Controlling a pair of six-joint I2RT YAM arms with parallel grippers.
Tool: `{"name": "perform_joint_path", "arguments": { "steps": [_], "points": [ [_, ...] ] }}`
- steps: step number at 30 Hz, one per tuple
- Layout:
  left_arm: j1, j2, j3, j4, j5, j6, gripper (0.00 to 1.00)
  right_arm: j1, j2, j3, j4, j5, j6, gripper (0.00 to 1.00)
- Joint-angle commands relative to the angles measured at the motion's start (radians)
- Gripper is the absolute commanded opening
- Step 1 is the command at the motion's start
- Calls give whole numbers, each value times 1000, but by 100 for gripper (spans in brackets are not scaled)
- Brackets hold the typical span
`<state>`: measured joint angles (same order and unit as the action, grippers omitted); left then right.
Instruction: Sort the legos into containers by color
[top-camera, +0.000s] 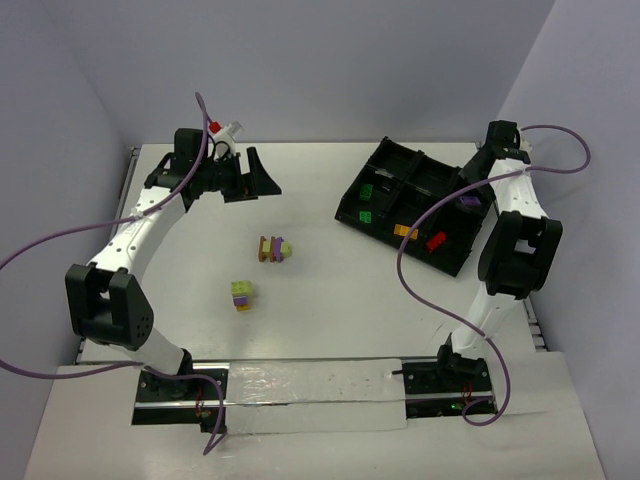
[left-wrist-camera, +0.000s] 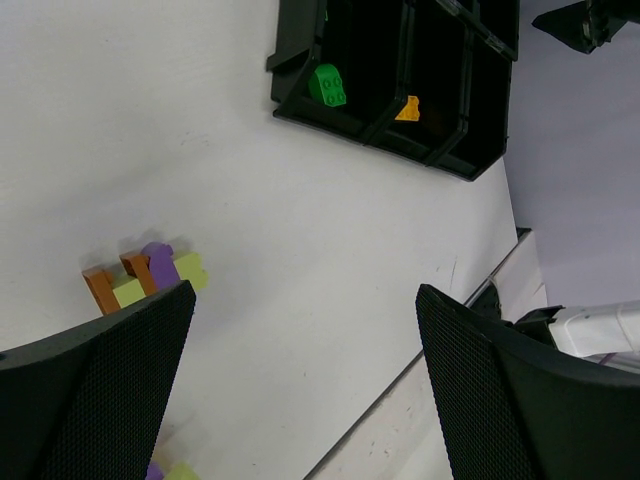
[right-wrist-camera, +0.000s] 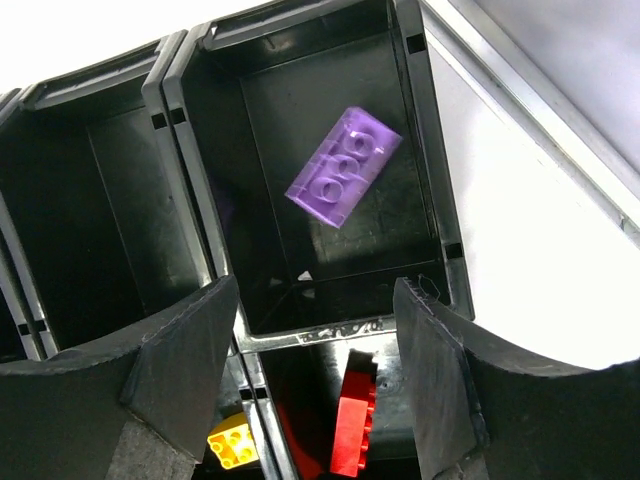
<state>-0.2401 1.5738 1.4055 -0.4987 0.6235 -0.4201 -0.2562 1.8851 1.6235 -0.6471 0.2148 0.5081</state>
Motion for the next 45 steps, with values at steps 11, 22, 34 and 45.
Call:
{"name": "perform_joint_path", "arguments": {
  "steps": [11,22,34,45],
  "points": [
    [-8,-128,-119,-141,-339,11,98,213,-222,-30,46,-179,-93,70],
    [-161,-258,-247,-332,-738,-148,86,744,-253,-207,118,-280,-86,70],
    [-256,-438,-402,-440,-801,-489,93,800,-242,-179,133,-318,-139,68],
    [-243,-567,-501,-456,-758,-637,90,1117,-254,-244,255,-530,-517,65]
  ]
}}
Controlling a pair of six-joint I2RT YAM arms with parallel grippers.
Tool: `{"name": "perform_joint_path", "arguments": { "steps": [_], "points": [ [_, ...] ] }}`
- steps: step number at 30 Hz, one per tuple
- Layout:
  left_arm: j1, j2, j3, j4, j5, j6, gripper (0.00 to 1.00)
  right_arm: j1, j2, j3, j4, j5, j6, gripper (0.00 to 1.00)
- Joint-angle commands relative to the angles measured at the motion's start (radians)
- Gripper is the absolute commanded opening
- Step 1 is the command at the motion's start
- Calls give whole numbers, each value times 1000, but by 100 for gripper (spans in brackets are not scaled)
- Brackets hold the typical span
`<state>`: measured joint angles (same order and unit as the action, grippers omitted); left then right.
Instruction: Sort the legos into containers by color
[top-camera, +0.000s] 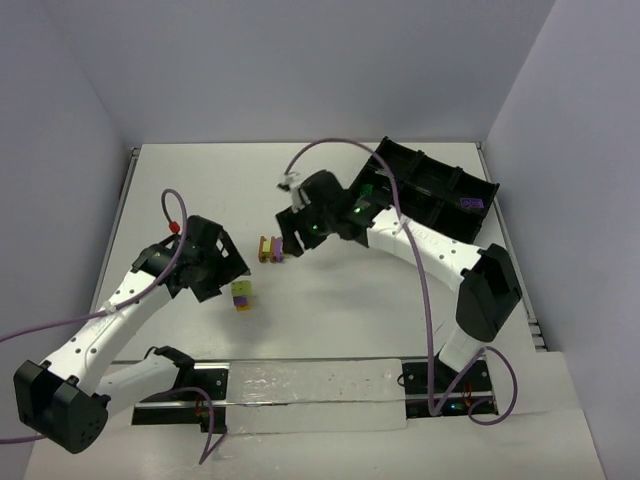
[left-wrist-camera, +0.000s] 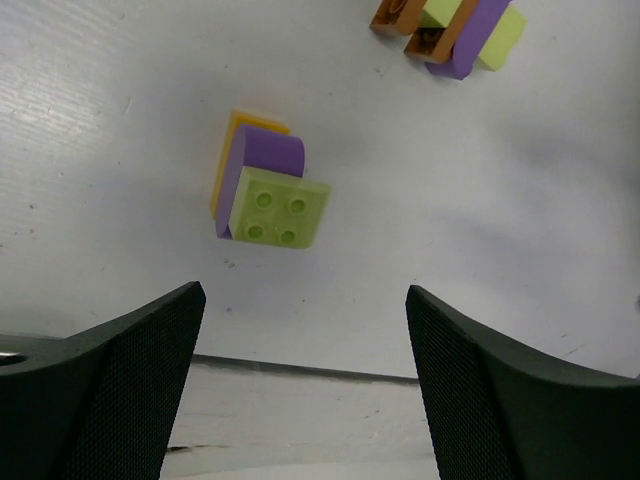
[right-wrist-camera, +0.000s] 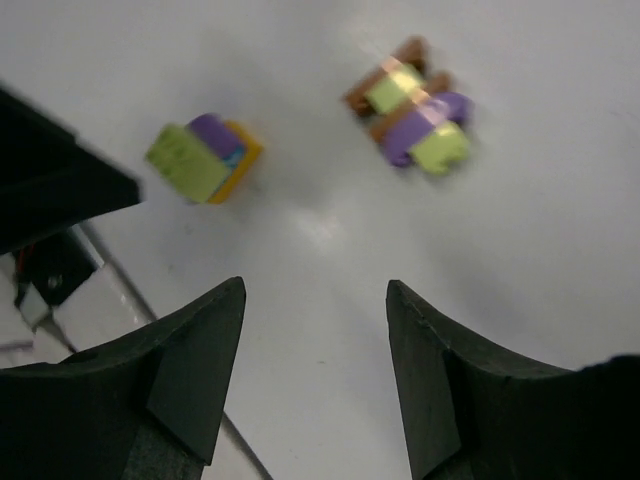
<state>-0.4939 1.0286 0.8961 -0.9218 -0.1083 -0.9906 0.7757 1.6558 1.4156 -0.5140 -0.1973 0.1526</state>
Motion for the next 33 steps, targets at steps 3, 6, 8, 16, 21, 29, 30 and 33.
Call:
{"name": "perform_joint_path", "arguments": {
  "steps": [3,6,8,16,21,29,30,33],
  "points": [
    [54,-21,54,-59,-72,-85,93,163,-68,-167,334,-155,-260,62],
    [151,10,84,-110,-111,-69,94,242,-119,-299,558,-99,-342,65],
    [319,61,93,-115,-78,-2,95,280,-105,-352,717,-66,-367,68],
    [404,100,170,-55,-10,52,96,321,69,-221,749,-30,-405,71],
    [427,76,125,-31,27,63,96,320,158,-155,713,-12,-468,71],
    [543,21,68,-22,85,108,96,320,257,-53,614,-59,-575,71],
    [550,16,71,-25,85,113,96,320,267,-47,610,-63,-581,71],
    [557,-1,71,-26,83,119,96,320,284,-41,588,-76,-600,71]
  ]
}}
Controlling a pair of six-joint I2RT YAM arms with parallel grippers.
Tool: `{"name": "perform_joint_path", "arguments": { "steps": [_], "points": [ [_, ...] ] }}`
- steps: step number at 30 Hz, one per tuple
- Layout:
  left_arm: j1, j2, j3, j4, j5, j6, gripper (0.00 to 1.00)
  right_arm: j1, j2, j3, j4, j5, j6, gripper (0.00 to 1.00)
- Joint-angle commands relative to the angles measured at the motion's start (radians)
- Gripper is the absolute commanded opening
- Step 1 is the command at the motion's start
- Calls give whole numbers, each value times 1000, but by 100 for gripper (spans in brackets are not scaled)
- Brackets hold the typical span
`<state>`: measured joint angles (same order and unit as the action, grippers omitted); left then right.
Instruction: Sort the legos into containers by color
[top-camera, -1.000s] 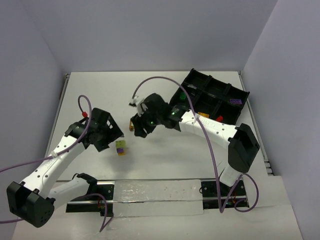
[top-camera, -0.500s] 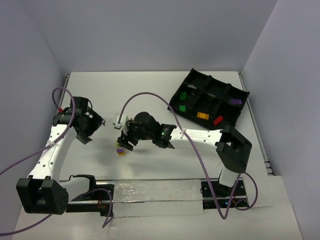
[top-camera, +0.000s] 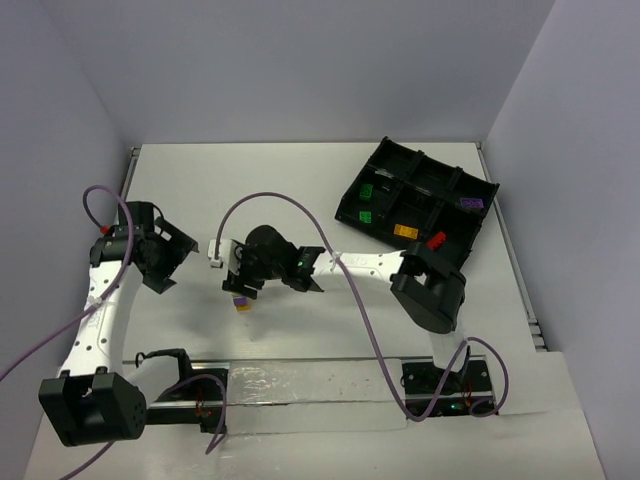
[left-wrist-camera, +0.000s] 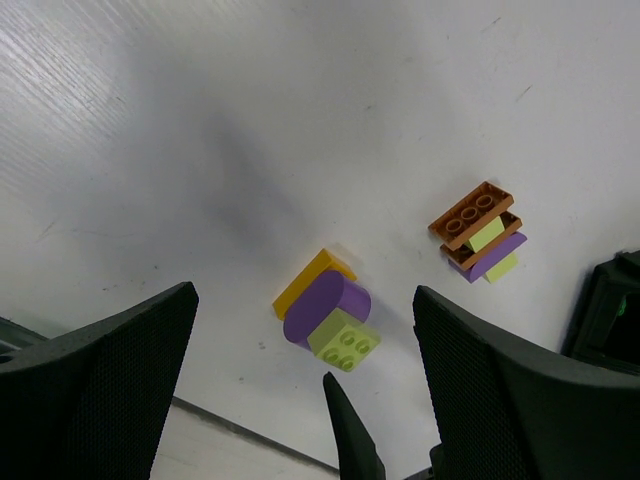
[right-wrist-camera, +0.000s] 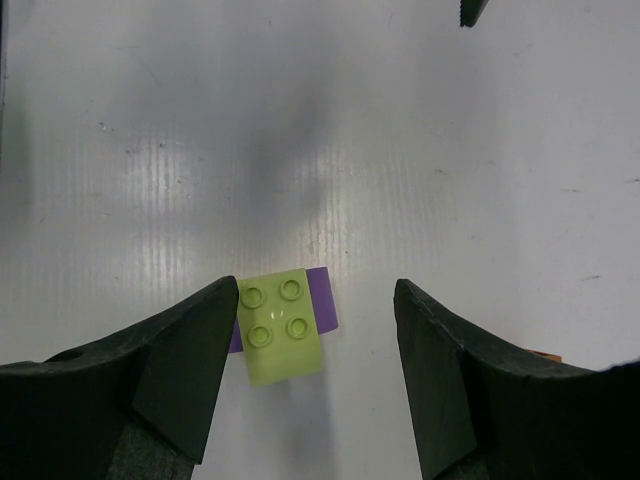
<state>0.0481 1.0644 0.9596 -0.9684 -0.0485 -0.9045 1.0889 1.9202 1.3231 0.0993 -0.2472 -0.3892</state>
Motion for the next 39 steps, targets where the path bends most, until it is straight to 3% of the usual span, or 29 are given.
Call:
{"name": "perform_joint_path", "arguments": {
  "steps": [1,14,16,25,29,33,36,39],
  "points": [
    [16,-42,6,24,26,35,96,7,27,55,-40,-36,-67,71],
    [22,-38,-12,44,39,52,96,5,59,59,-78,-54,-66,68],
    [22,-35,-16,48,58,52,96,5,66,66,-83,-51,-65,62],
    [24,-37,-6,48,54,67,96,-3,48,68,-85,-54,-36,19],
    [26,-21,9,68,58,111,96,-12,13,63,-85,-75,-2,4],
    [24,26,38,73,79,192,96,-59,-64,38,-66,-81,134,0],
    [24,5,36,108,152,257,96,-134,-151,28,-88,-95,331,0],
    [24,-36,18,176,246,292,95,-202,-211,20,-142,-90,387,0]
  ]
}}
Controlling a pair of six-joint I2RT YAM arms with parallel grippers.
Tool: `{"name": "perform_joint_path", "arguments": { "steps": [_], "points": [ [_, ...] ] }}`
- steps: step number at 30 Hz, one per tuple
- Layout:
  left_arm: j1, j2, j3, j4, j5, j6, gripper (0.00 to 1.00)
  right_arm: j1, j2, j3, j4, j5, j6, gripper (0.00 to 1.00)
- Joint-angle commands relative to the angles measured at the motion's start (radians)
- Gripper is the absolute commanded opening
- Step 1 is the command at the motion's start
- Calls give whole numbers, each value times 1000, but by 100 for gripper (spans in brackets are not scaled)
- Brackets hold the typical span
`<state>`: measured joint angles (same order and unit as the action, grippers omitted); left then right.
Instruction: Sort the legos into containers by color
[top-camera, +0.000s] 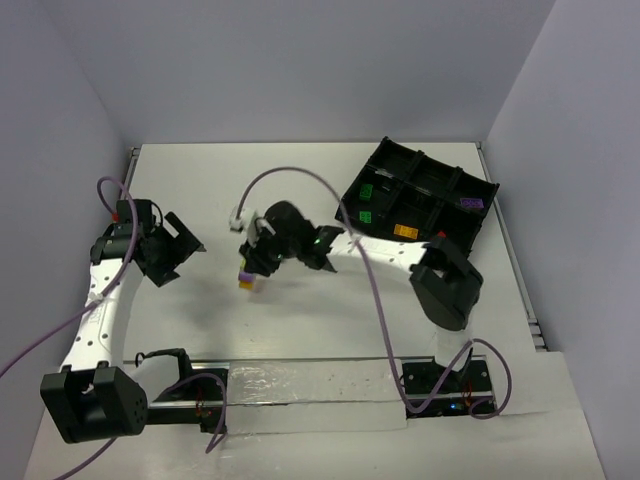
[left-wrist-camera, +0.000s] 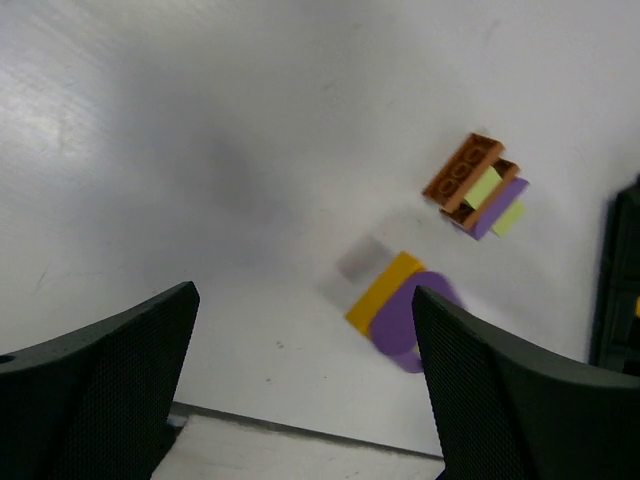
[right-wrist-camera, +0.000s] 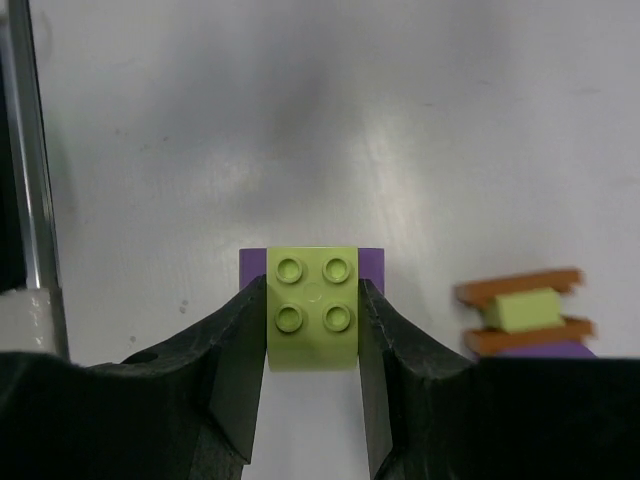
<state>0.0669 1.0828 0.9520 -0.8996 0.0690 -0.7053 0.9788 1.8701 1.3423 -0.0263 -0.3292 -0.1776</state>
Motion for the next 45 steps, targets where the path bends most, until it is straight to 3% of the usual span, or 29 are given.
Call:
{"name": "perform_joint_path", "arguments": {
  "steps": [1,4,10,14,18,28,35,45],
  "points": [
    [4,-68,24,127,160,116,94,-107,-202,-20,-33,-7,209,0],
    [-1,-98,12,204,319,176,93,-138,-282,-69,-77,30,251,0],
    [-33,-112,-13,322,483,219,93,-247,-310,22,-387,-46,376,0],
    [-115,-110,5,399,505,238,93,-288,-304,97,-577,-18,461,0],
    [-197,-110,28,454,523,285,94,-349,-292,147,-715,-99,529,0],
    [-417,-45,52,553,633,281,94,-423,-273,181,-739,-196,684,0],
    [-578,37,93,564,531,293,94,-426,-264,190,-739,-217,699,0],
    [-646,139,126,599,430,309,92,-423,-287,175,-743,-236,698,0]
  ]
}}
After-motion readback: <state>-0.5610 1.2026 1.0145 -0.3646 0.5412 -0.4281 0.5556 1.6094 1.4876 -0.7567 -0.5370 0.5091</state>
